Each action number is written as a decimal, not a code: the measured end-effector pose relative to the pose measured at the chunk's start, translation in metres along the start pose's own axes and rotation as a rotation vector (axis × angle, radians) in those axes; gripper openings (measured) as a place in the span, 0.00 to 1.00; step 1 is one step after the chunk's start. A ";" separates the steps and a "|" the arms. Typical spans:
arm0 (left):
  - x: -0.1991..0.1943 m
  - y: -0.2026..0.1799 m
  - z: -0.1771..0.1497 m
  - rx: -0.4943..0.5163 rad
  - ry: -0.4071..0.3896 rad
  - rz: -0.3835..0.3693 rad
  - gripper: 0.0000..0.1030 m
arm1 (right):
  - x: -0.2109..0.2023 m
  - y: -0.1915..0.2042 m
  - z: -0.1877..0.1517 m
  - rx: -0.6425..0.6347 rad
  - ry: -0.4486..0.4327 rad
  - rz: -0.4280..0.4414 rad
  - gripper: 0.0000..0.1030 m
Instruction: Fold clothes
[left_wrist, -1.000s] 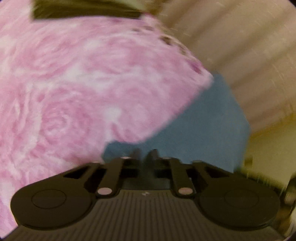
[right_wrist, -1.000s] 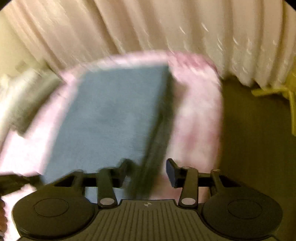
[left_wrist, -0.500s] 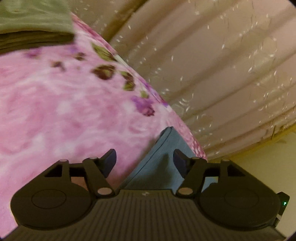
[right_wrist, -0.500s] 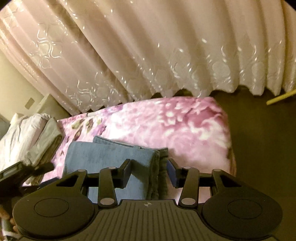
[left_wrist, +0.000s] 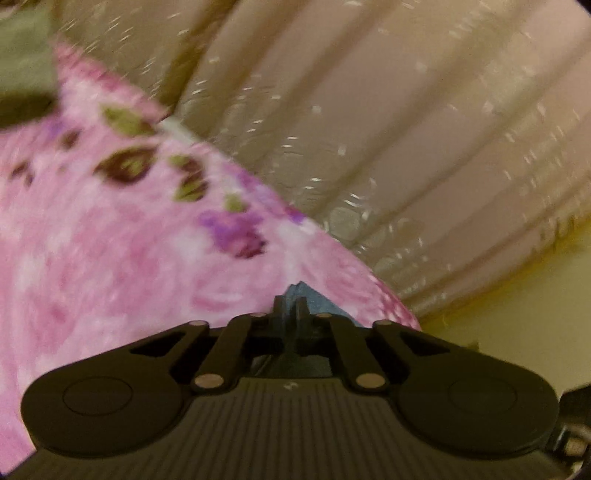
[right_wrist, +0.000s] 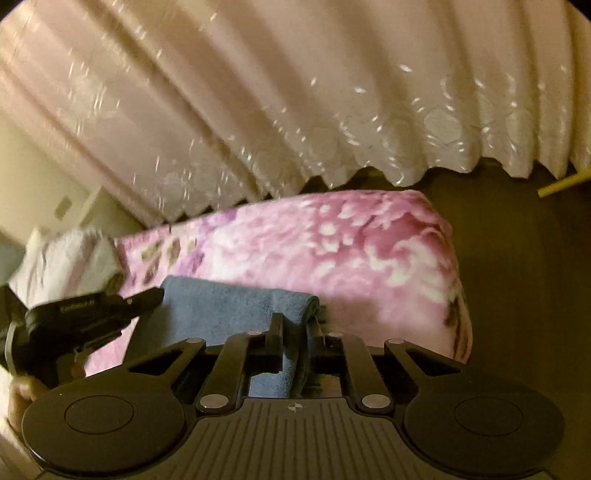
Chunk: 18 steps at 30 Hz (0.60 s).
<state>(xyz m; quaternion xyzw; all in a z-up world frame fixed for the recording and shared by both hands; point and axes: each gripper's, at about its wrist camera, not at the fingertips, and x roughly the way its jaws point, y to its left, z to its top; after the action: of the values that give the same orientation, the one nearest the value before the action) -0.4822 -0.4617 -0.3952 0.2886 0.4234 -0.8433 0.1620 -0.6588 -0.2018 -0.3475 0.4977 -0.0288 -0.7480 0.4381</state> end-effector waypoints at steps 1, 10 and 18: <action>-0.001 0.003 0.000 -0.029 -0.015 0.014 0.05 | 0.003 -0.001 0.002 -0.009 0.008 0.000 0.09; -0.041 -0.057 0.000 0.129 -0.121 0.134 0.04 | -0.015 0.028 0.016 -0.315 -0.051 -0.110 0.45; 0.015 -0.042 -0.004 0.155 -0.053 0.186 0.06 | -0.002 0.039 0.019 -0.413 0.075 -0.117 0.41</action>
<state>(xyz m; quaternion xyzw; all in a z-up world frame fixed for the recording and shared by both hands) -0.5141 -0.4337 -0.3800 0.3160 0.3241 -0.8621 0.2278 -0.6487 -0.2319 -0.3177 0.4257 0.1704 -0.7432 0.4873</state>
